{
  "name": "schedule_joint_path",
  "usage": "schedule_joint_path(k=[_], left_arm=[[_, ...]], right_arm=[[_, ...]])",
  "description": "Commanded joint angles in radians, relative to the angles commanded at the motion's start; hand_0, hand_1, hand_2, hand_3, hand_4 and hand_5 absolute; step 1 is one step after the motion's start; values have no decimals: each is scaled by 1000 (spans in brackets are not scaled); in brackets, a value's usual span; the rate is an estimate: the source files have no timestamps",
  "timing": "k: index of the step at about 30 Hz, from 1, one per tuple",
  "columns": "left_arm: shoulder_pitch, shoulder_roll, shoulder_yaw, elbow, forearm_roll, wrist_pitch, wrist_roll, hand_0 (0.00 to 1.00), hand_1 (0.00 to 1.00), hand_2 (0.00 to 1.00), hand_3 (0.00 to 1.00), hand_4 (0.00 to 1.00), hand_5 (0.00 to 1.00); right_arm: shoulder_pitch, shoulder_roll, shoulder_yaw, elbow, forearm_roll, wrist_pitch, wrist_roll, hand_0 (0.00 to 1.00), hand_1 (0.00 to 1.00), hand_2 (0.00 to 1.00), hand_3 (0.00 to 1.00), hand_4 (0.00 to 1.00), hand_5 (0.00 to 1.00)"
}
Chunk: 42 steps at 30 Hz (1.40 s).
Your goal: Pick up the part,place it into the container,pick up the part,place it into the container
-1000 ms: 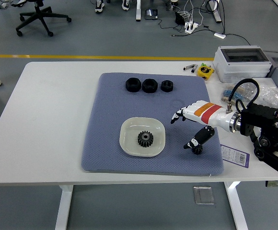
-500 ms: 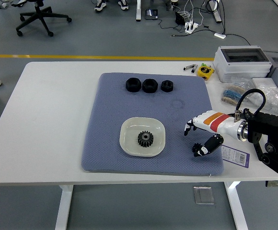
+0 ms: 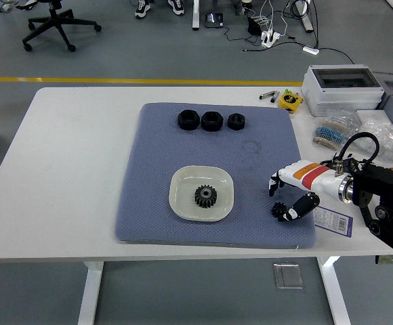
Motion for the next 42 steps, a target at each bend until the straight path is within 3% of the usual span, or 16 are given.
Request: schedule_joint_path(k=[15,16,21,22,27,28,42], left_arm=[[6,0,-4,0,8,1,3,889,871,894,662,611,751],[6,0,-4,0,9,1,3,889,870,894,662,612,752],[7,0,-7,0,14,1,4,889,870,894,662,612,752],[7,0,-8,0,15,1,4,889,871,894,662,614,751],[9,0,-9,0,19,1,5,889,871,894,662,614,751],[9,0,-10,0,21,2,5,889,871,894,662,616,749],[8,0,-13,0,26,-1,6,889,870,894,663,617,748]], right_arm=[[-12,1,-5,-9,16,1,2,420,556,581,510,927,323],[-13,1,-6,-9,16,1,2,373,493,539,493,872,310],[-14,3,-7,-11,15,-5,2,373,493,539,493,872,310],[-13,4,-7,-11,15,-5,1,339,454,504,481,754,271],[-11,8,-12,-18,10,-4,0,339,454,504,481,754,271],[-11,9,-13,-21,8,-4,-1,332,434,488,470,614,210],[-9,3,-8,-11,12,-6,-6,293,393,458,462,616,186]])
